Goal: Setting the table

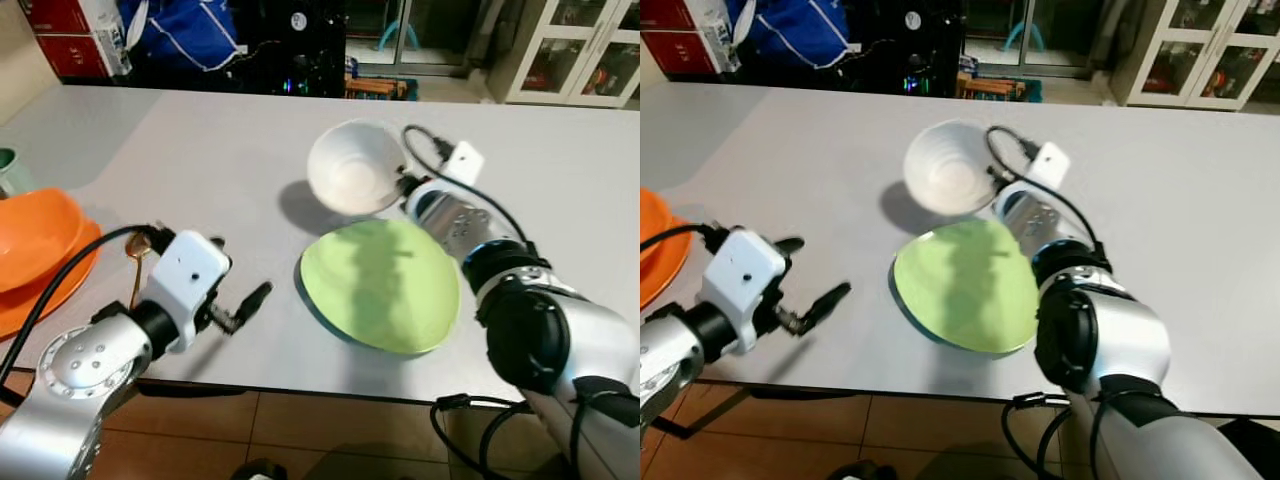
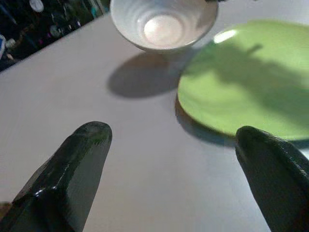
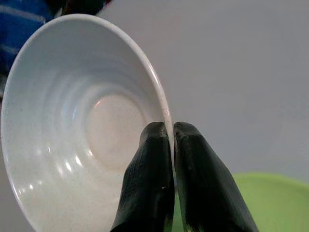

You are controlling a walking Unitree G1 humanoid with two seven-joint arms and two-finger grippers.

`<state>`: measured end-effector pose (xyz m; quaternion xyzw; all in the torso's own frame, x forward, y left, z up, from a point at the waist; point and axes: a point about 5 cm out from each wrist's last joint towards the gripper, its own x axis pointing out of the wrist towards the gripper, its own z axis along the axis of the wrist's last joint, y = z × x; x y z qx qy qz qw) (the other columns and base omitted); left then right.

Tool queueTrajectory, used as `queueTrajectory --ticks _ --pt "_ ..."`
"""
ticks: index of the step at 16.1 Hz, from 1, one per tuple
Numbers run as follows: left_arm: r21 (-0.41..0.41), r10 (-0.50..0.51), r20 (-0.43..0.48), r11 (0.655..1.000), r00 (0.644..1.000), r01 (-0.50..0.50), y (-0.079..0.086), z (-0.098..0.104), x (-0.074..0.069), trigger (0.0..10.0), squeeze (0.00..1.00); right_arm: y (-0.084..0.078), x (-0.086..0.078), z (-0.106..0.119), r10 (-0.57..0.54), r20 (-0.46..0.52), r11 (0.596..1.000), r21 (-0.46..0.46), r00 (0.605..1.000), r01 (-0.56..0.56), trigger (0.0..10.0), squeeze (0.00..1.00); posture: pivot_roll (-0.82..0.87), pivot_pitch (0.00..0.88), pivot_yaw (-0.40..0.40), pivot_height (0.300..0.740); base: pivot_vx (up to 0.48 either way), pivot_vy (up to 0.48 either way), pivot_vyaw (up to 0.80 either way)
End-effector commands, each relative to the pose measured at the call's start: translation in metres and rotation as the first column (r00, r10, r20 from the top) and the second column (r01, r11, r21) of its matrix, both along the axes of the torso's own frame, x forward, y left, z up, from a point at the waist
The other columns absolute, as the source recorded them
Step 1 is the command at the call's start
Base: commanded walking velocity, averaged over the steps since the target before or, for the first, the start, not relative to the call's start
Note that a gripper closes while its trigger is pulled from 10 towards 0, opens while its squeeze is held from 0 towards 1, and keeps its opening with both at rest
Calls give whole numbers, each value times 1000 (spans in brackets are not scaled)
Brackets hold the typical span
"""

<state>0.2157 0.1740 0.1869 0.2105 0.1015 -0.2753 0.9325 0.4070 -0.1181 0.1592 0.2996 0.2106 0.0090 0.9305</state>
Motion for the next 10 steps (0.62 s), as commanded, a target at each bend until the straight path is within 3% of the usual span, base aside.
queueTrajectory --ticks 1,7,8,9,10 --pt "7 -25 -7 1000 1000 25 -3 1 -3 10000 0 6 3 11 36 23 999 -23 999 -36 10000 0 123 79 10 740 0 0 0" --pt "8 -12 -3 1000 1000 12 -2 3 -2 10000 0 14 2 8 41 4 999 -36 999 -41 10000 0 122 75 12 740 0 0 0" --pt "7 -10 1 1000 1000 10 -2 3 -1 10000 0 17 1 6 58 -6 998 -33 998 -58 10000 376 120 75 13 740 0 0 0" --pt "7 -10 1 1000 1000 10 -3 3 -1 10000 0 17 0 6 62 -7 998 -31 998 -62 10000 376 120 75 13 740 0 0 0" --pt "6 -9 1 1000 1000 9 -3 4 -1 10000 0 18 0 5 67 -8 997 -30 998 -67 10000 796 120 75 13 740 0 0 0"
